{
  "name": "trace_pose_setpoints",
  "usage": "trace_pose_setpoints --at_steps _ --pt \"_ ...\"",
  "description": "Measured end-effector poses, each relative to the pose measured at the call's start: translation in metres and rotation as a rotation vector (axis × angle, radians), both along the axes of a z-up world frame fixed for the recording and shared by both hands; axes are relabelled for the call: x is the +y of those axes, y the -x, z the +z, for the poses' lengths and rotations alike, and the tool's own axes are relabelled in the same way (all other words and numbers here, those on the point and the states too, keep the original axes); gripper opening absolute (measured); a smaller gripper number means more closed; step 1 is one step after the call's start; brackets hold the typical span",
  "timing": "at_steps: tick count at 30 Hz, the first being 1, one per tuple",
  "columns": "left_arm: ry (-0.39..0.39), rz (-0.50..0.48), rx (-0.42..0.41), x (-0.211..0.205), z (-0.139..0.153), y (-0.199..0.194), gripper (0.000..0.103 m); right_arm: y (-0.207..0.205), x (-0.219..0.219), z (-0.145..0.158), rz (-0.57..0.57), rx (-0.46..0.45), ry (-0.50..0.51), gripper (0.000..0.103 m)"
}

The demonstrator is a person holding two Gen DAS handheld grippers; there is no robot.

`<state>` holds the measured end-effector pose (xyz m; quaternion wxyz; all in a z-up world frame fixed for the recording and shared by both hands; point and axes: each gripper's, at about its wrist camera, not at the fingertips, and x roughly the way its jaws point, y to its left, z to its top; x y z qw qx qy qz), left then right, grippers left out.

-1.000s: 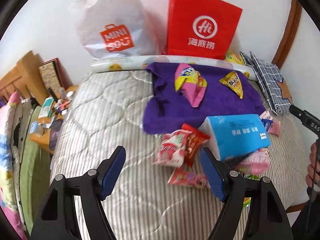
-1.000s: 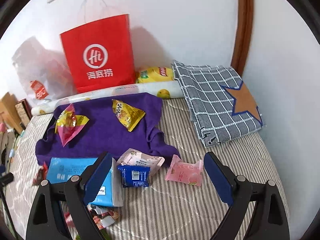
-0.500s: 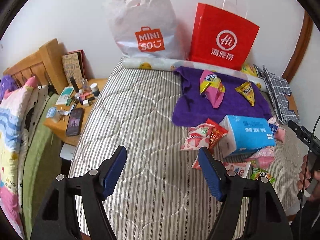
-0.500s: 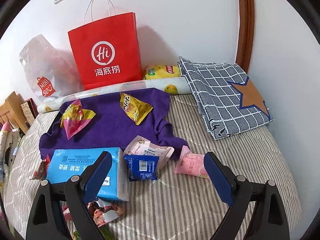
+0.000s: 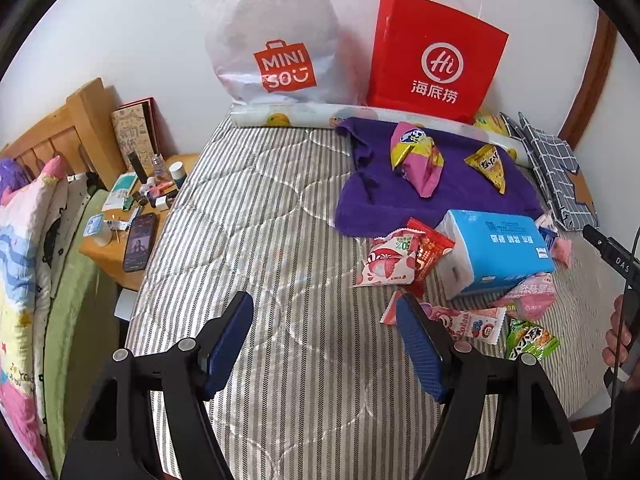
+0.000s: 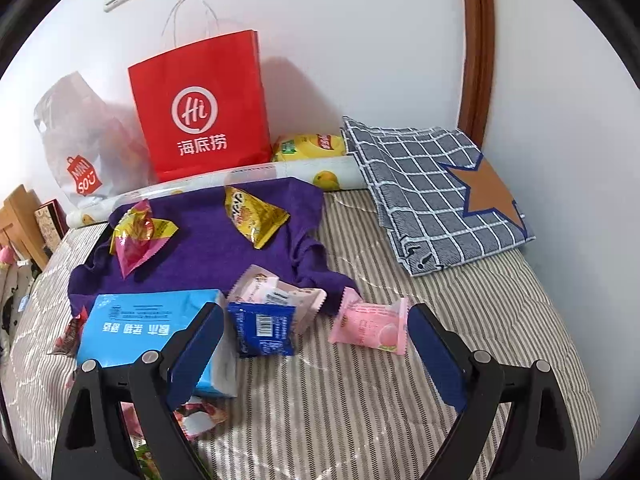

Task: Organize snacks
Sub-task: 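Grasp the pink peach pastry with right tool while left tool grasps red-white candy stick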

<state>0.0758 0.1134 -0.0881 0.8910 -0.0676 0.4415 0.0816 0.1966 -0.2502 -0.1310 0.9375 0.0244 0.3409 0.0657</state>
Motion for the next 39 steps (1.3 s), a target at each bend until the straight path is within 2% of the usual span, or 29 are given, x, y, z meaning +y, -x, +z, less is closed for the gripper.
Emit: trace_pose_setpoints --at_steps 4,7,13,17,22,27,32,39 --pt "0.021 0.009 0.001 0.001 -0.006 -0.006 0.073 -0.001 -0.006 -0.005 -0.004 0.004 -0.015 0.093" --pt "0.046 0.009 0.012 0.002 -0.013 -0.012 0.073 -0.002 -0.007 -0.009 -0.010 0.005 0.014 0.093" --pt "0.029 0.003 0.029 -0.005 -0.025 -0.027 0.073 0.001 -0.014 -0.012 -0.025 -0.011 0.066 0.093" --pt "0.047 -0.004 0.031 -0.009 -0.028 -0.039 0.073 0.000 -0.026 -0.013 -0.049 -0.004 0.094 0.093" --pt "0.037 -0.049 0.025 -0.020 -0.029 -0.052 0.073 0.001 -0.053 -0.021 -0.092 0.023 0.045 0.093" --pt "-0.007 -0.086 0.023 -0.033 -0.031 -0.063 0.073 -0.003 -0.074 -0.036 -0.124 0.060 -0.031 0.093" --pt "-0.020 -0.109 0.022 -0.042 -0.032 -0.069 0.073 -0.015 -0.069 -0.046 -0.080 0.076 -0.068 0.092" --pt "0.075 -0.091 0.037 -0.035 -0.040 -0.080 0.073 -0.052 -0.053 -0.070 -0.061 0.103 -0.080 0.090"
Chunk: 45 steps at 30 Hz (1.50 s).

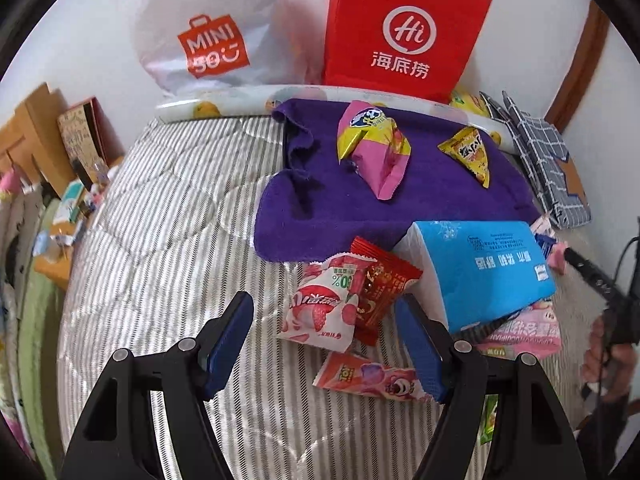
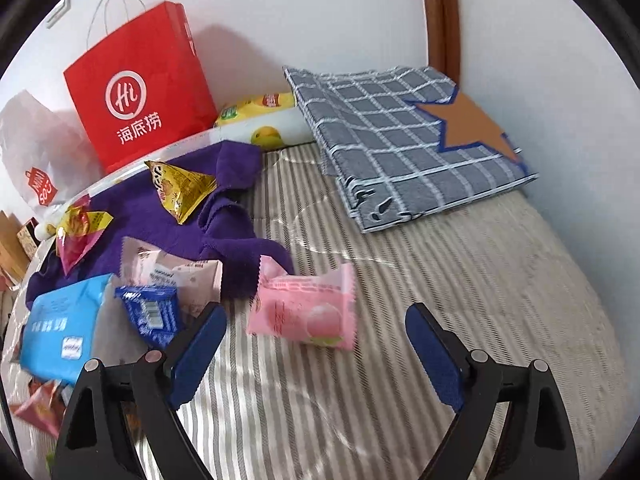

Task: Organize snacks
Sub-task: 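Grasp the pink peach pastry with right tool while left tool grasps red-white candy stick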

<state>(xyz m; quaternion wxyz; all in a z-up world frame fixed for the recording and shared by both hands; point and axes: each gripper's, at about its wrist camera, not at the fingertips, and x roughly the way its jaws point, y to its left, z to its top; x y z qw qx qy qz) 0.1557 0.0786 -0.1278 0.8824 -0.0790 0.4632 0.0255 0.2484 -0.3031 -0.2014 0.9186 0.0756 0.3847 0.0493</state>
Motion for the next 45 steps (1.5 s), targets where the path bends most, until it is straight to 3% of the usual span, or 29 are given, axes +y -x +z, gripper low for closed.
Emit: trace_pose_setpoints --at_steps 9,13,17,27,33,38,40,41,42,43,45 --pt "0.034 0.008 0.011 0.010 -0.009 -0.016 0.073 -0.031 0.009 -0.019 0.006 0.066 0.015 0.083" --pt "0.033 -0.007 0.009 0.009 -0.010 -0.020 0.073 -0.034 0.018 -0.020 0.000 0.062 0.091 0.062" --pt "0.021 -0.014 0.004 0.011 -0.010 -0.017 0.073 -0.027 0.021 -0.017 -0.002 0.047 0.105 0.054" --pt "0.032 -0.020 0.016 0.030 -0.019 0.005 0.073 0.019 0.020 0.005 0.007 0.007 0.061 0.052" --pt "0.061 -0.101 0.001 0.014 -0.018 0.002 0.074 0.046 0.026 0.011 0.024 0.003 0.069 0.052" --pt "0.027 -0.142 0.016 -0.002 -0.028 -0.012 0.074 0.061 0.028 0.009 0.029 0.014 0.065 0.053" --pt "-0.048 -0.102 0.052 -0.005 -0.037 -0.020 0.074 0.067 0.028 0.008 0.031 0.020 0.064 0.053" --pt "-0.072 -0.077 0.061 -0.003 -0.042 -0.024 0.066 0.070 0.029 0.007 0.033 0.023 0.062 0.053" --pt "-0.061 -0.067 0.054 0.000 -0.043 -0.024 0.048 0.073 0.029 0.006 0.034 0.024 0.063 0.053" --pt "-0.002 -0.065 0.043 0.006 -0.043 -0.024 0.040 0.076 0.030 0.005 0.037 0.025 0.066 0.053" --pt "0.059 -0.061 0.030 0.015 -0.043 -0.022 0.037 0.079 0.031 0.003 0.039 0.027 0.070 0.053"
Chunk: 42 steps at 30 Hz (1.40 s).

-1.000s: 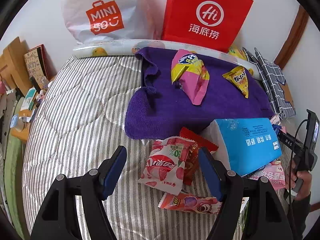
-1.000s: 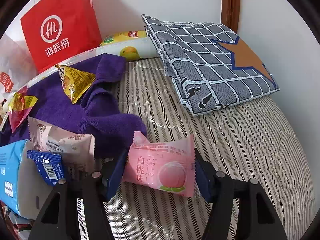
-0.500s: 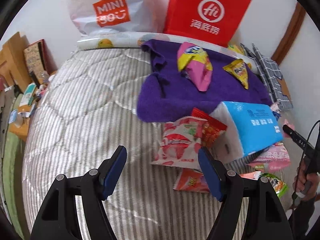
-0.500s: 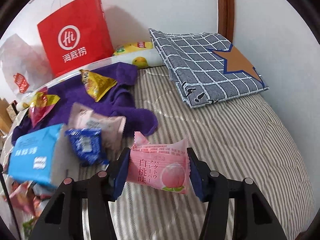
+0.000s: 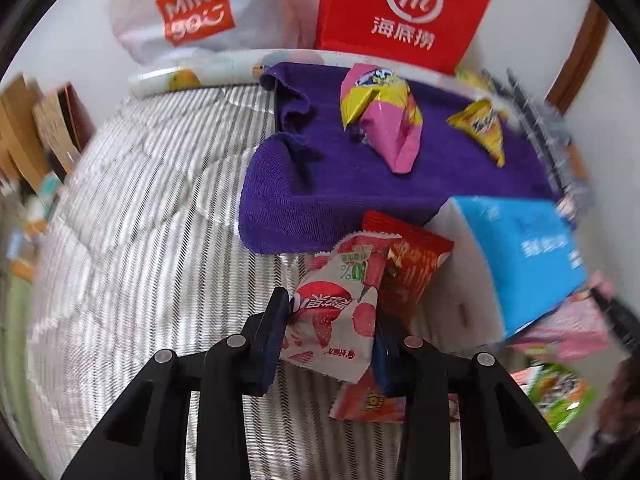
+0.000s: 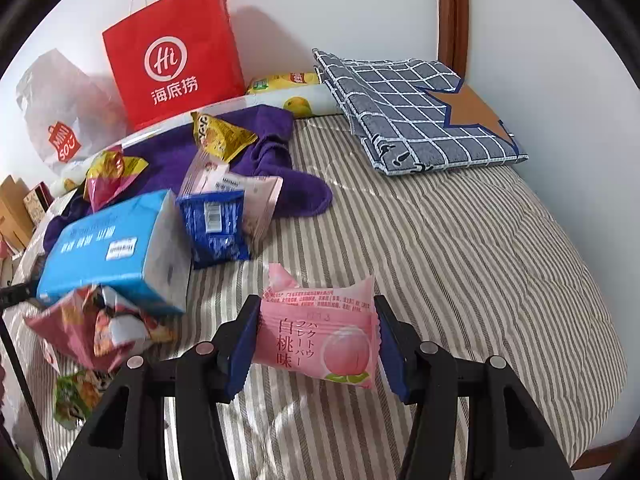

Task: Organize snacks
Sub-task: 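Grasp the pink peach pastry with right tool while left tool grasps red-white candy stick, then carry both snacks onto the purple towel and open right tool to release pastry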

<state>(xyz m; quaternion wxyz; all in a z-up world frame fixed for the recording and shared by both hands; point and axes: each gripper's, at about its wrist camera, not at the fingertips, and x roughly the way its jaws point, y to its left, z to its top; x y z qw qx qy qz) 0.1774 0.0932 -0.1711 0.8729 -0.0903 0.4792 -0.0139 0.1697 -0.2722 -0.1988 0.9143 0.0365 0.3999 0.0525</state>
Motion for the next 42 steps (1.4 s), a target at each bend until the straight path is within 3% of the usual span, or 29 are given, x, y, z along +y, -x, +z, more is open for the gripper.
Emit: trace_pose_setpoints --at_steps 12,14,20,27,42 --pt "0.055 0.044 -0.054 0.016 -0.009 -0.005 0.033 -0.018 0.016 -0.019 0.005 0.027 0.002 0.053" --pt "0.056 0.063 -0.043 0.020 -0.016 -0.007 0.026 -0.018 0.016 -0.023 0.005 0.024 -0.011 0.053" --pt "0.033 0.043 -0.070 0.016 -0.017 -0.006 0.025 -0.019 0.015 -0.024 0.005 0.020 -0.020 0.054" --pt "0.103 0.047 -0.063 0.026 -0.014 0.001 0.024 -0.018 0.015 -0.023 0.006 0.014 -0.025 0.053" --pt "0.115 -0.054 -0.121 -0.005 0.027 0.043 0.024 0.016 0.031 0.035 0.069 -0.102 -0.016 0.053"
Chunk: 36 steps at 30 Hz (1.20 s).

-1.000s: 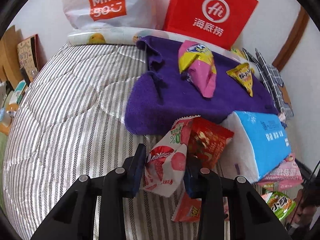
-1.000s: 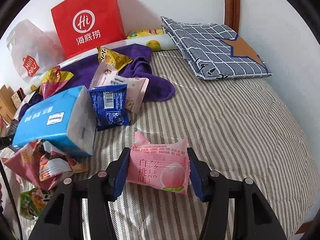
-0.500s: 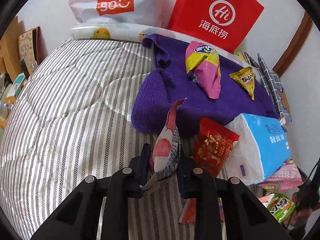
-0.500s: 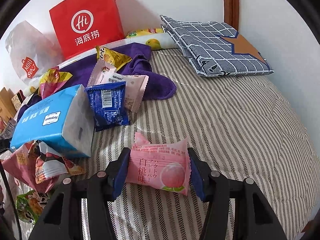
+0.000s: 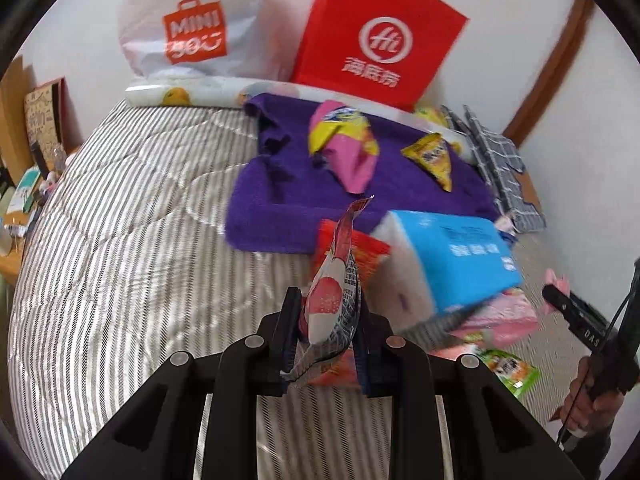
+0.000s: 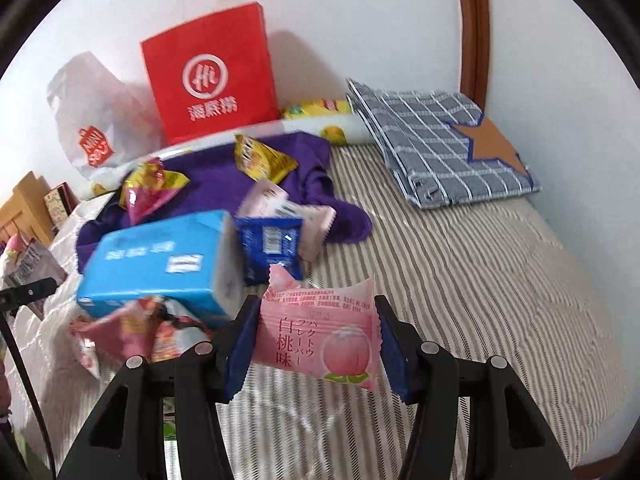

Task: Organize snacks
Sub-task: 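Carry both snacks onto the purple towel and open right tool to release pastry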

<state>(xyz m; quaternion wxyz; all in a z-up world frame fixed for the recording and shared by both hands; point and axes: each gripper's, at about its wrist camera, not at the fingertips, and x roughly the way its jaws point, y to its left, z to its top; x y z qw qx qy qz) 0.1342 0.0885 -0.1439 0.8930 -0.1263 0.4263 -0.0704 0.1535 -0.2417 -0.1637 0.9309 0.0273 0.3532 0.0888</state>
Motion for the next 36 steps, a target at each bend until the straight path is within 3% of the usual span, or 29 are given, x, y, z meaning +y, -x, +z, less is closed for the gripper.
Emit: trace_pose_setpoints --at_steps 6,17,36 --pt "-0.010 -0.054 -0.020 -0.027 0.012 0.012 0.024 0.009 0.012 0.017 0.037 -0.027 -0.042 0.053" --pt "-0.003 -0.123 -0.040 -0.069 0.028 0.012 0.024 0.006 0.035 0.042 0.084 -0.078 -0.030 0.053" --pt "-0.061 -0.074 -0.079 -0.059 0.042 -0.055 0.024 -0.080 0.052 0.069 0.068 -0.116 -0.027 0.053"
